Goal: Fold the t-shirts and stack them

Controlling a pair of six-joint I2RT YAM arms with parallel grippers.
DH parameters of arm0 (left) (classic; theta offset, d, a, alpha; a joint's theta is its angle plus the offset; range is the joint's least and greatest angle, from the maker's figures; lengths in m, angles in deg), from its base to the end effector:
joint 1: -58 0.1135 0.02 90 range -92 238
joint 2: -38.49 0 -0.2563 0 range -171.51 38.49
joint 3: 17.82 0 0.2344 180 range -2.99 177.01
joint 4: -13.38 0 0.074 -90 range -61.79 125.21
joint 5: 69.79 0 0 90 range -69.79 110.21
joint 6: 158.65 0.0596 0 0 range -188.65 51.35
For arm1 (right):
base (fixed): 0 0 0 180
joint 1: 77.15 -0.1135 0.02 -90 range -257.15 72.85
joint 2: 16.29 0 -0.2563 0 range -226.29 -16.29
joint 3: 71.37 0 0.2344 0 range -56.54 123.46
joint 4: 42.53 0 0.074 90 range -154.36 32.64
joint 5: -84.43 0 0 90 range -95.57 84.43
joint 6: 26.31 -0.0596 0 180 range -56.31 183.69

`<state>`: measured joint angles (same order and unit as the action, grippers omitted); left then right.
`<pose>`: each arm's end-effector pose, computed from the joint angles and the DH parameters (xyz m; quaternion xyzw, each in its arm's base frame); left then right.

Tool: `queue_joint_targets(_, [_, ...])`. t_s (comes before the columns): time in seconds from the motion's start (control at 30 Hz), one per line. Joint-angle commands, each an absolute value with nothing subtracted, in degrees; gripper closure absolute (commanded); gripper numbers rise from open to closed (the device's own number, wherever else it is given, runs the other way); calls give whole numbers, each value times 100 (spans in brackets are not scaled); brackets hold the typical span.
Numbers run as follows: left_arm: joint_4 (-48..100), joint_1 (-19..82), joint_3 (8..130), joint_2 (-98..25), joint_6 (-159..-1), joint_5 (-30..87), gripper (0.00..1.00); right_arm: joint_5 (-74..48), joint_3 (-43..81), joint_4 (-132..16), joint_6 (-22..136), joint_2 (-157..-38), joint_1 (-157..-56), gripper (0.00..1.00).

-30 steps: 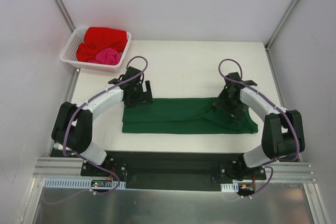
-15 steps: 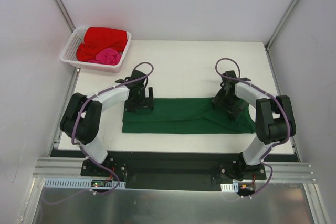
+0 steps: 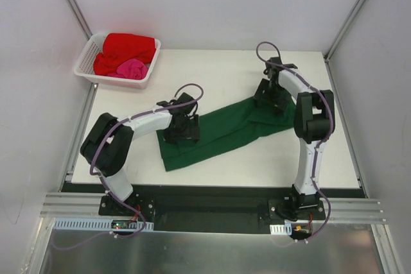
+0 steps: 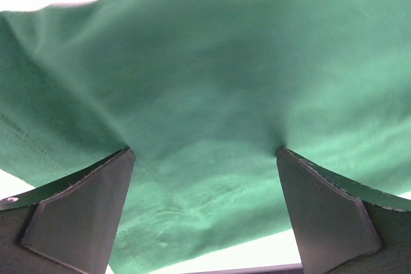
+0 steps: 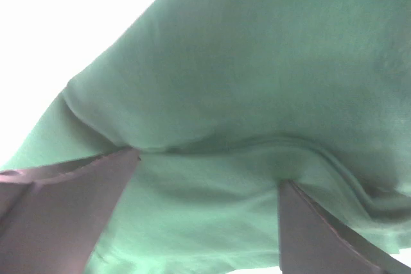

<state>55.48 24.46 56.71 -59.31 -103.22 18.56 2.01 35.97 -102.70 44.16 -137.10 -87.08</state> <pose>0.2725 -0.1786 0.1534 -0.0119 0.9768 -0.1078 0.1846 0.4118 0.0641 0.1513 0.0920 0.9834 -0.0272 0.1539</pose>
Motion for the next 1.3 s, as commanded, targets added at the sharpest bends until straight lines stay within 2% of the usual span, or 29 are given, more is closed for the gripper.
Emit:
queue_joint_targets(0.0, [5897, 1733, 5949, -6302, -10715, 2372, 6, 6, 5136, -10639, 5032, -14644, -8752, 4])
queue_joint_targets(0.17, [6091, 1231, 6003, -6434, -10925, 2583, 7, -432, 7164, -10746, 5331, -15820, -8770, 4])
queue_joint_targets(0.27, [6117, 914, 6011, -6382, -11311, 2785, 7, -969, 7712, -10500, 5306, -16331, -8822, 4])
queue_joint_targets(0.5, [6108, 219, 6582, -6627, -11619, 2794, 7, -951, 7468, -9630, 5139, -16403, -9428, 4])
queue_joint_targets(0.77, [6091, -124, 7031, -6944, -12173, 2769, 6, -1137, 7916, -9137, 4576, -16719, -9885, 4])
queue_joint_targets(1.07, [6099, -176, 6583, -6478, -15448, 2681, 4, -1128, 8022, -8856, 4181, -16834, -10000, 4])
queue_joint_targets(1.27, [6091, -176, 6872, -6680, -15795, 2347, 4, -1172, 8127, -8627, 4180, -16869, -10105, 4])
